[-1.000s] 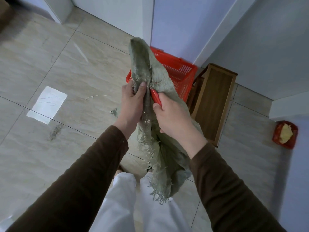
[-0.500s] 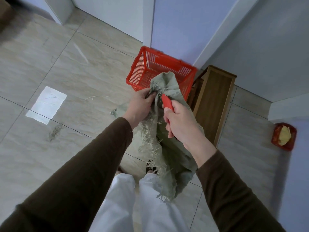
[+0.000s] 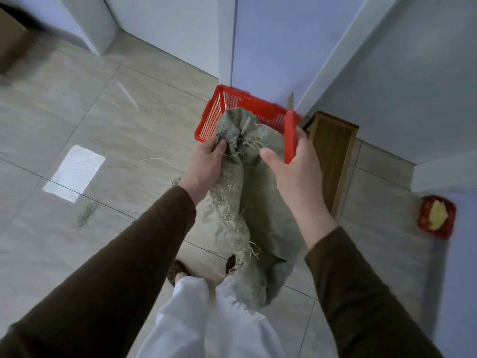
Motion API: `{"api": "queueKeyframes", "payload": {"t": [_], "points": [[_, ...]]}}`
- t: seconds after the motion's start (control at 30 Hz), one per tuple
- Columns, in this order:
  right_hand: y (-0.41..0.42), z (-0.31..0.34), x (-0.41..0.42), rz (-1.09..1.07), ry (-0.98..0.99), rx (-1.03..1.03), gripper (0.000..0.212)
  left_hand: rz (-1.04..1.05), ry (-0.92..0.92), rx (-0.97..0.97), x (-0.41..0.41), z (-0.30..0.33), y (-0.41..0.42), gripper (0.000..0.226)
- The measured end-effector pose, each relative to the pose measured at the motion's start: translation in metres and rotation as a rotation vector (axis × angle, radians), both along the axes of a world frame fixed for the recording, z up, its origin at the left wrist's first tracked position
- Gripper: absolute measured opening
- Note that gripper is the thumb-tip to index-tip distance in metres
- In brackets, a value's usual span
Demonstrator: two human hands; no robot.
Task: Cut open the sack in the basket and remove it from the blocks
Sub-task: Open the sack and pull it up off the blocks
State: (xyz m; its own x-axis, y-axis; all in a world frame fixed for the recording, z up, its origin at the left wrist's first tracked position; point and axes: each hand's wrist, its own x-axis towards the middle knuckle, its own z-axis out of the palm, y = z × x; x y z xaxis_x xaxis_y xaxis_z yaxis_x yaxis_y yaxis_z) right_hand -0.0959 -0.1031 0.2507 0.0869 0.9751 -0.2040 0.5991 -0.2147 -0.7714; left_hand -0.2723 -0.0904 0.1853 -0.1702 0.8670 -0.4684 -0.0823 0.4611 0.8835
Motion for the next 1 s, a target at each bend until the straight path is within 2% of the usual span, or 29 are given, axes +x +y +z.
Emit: {"api": "queueKeyframes", "payload": {"t": [0.03, 0.07, 0.1, 0.17, 0.2, 0.23, 0.27, 0.4, 0.53, 0.63, 0.67, 0.73, 0.8, 0.87, 0.93, 1.0], "points": [[0.007, -0.010, -0.003, -0.029, 0.072, -0.080, 0.095, 0.006, -0.014, -0.008, -0.003, -0.001, -0.005, 0.022], [0.012, -0.019, -0.008, -0.058, 0.166, -0.171, 0.106, 0.012, -0.029, -0.017, -0.005, -0.002, -0.010, 0.022], [0.016, -0.028, -0.014, -0.083, 0.266, -0.233, 0.104, 0.020, -0.051, -0.025, -0.006, -0.002, -0.014, 0.023], [0.024, -0.044, -0.026, -0.121, 0.375, -0.238, 0.060, 0.048, -0.094, -0.032, -0.009, -0.003, -0.021, 0.024], [0.027, -0.049, -0.030, -0.137, 0.350, -0.208, 0.035, 0.073, -0.110, -0.031, -0.012, -0.002, -0.023, 0.024], [0.029, -0.052, -0.032, -0.141, 0.309, -0.178, 0.018, 0.105, -0.128, -0.028, -0.016, -0.001, -0.026, 0.024], [0.031, -0.052, -0.032, -0.148, 0.287, -0.153, 0.011, 0.141, -0.142, -0.026, -0.021, 0.000, -0.027, 0.025], [0.036, -0.046, -0.030, -0.138, 0.291, -0.070, 0.016, 0.241, -0.144, -0.031, -0.032, 0.007, -0.031, 0.025], [0.032, -0.036, -0.033, -0.152, 0.405, -0.171, 0.016, 0.239, -0.163, -0.038, -0.030, 0.020, -0.030, 0.021], [0.031, -0.029, -0.034, -0.077, 0.484, -0.210, 0.011, 0.073, -0.139, -0.059, -0.032, 0.030, -0.029, 0.005], [0.030, -0.027, -0.035, -0.042, 0.486, -0.206, 0.010, 0.002, -0.131, -0.057, -0.030, 0.033, -0.028, 0.009], [0.027, -0.025, -0.037, 0.027, 0.480, -0.200, 0.009, -0.027, -0.127, -0.055, -0.024, 0.035, -0.024, 0.013], [0.024, -0.023, -0.034, 0.018, 0.434, -0.230, 0.003, 0.066, -0.148, -0.076, -0.017, 0.034, -0.020, 0.008], [0.019, -0.021, -0.022, -0.036, 0.237, -0.242, 0.018, 0.134, -0.194, -0.101, -0.012, 0.030, -0.017, 0.008], [0.006, -0.014, -0.009, -0.028, -0.028, -0.101, 0.036, 0.149, -0.206, -0.115, -0.009, 0.026, -0.016, 0.009], [-0.015, -0.001, -0.009, 0.042, -0.025, 0.123, 0.033, 0.151, -0.206, -0.122, -0.006, 0.021, -0.016, 0.010]]}}
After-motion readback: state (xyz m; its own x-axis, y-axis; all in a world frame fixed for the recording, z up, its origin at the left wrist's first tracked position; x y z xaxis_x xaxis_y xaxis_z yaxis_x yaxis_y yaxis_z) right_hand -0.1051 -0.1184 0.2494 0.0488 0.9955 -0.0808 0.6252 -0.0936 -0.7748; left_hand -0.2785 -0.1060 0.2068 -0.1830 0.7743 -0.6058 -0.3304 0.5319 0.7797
